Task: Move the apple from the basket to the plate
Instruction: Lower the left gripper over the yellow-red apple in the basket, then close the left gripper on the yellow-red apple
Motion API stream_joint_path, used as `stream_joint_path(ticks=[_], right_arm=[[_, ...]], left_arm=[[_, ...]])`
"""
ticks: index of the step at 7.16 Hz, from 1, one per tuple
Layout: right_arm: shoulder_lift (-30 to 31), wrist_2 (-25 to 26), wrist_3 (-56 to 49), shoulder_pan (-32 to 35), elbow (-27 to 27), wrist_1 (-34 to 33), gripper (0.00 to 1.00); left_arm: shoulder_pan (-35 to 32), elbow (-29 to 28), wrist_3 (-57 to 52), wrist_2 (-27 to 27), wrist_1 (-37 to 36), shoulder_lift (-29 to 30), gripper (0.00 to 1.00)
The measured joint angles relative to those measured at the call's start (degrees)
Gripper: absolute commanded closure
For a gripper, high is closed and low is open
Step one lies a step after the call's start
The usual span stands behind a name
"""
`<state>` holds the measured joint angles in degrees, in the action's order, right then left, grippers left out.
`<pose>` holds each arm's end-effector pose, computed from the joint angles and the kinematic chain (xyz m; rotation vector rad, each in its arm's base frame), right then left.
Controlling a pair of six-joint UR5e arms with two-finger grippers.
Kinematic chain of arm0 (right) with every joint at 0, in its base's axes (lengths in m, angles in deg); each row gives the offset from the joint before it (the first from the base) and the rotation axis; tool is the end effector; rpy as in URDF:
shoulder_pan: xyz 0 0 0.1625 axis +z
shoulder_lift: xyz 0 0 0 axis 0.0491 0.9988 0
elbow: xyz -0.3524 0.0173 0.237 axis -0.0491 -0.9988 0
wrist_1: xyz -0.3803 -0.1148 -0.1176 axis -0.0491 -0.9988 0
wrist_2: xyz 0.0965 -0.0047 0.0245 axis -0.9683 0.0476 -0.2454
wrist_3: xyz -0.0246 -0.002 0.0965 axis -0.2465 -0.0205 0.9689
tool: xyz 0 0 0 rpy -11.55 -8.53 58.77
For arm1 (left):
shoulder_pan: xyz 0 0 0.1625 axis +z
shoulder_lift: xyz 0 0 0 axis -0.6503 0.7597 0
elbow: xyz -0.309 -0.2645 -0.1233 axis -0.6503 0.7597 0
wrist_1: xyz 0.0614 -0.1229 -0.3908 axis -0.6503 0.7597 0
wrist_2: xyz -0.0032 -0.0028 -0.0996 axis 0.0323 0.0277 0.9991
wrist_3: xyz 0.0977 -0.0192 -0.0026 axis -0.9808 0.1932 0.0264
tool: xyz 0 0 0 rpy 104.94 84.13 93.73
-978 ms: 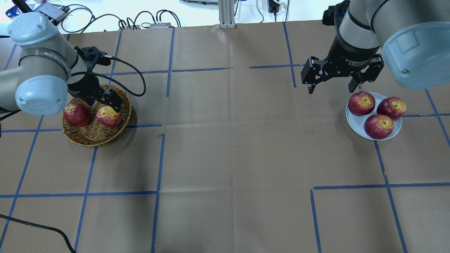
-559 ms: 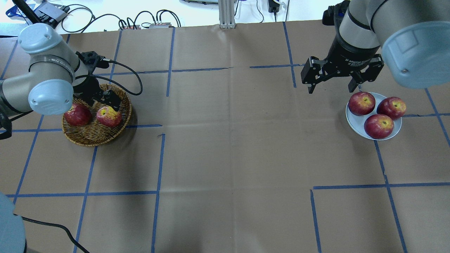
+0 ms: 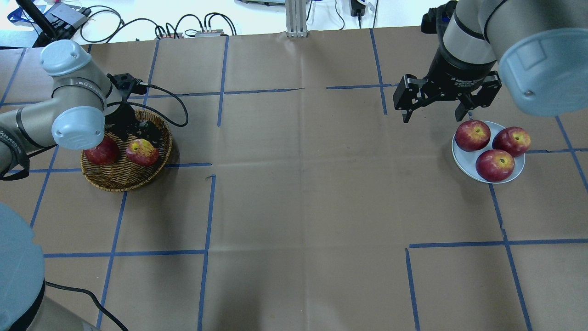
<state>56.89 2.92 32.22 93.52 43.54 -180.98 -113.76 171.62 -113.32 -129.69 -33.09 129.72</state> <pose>0.1374 -0.4836 0.4601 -0.0546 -3.1228 0.0042 0.0423 -0.5931 0.2217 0.3839 3.1007 0.0325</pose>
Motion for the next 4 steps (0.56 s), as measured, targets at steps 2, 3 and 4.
stream_joint_path(ticks=[2, 3, 4], right_arm=[[0.0, 0.0, 0.0, 0.0, 0.0, 0.0, 0.00], [0.0, 0.0, 0.0, 0.0, 0.0, 0.0, 0.00], [0.0, 0.0, 0.0, 0.0, 0.0, 0.0, 0.00]], left_arm=[[0.1, 0.5, -0.1, -0.1, 0.0, 1.1, 0.01], [0.2, 0.4, -0.3, -0.1, 0.0, 1.9, 0.05], [0.3, 0.2, -0.5, -0.1, 0.0, 2.5, 0.20]])
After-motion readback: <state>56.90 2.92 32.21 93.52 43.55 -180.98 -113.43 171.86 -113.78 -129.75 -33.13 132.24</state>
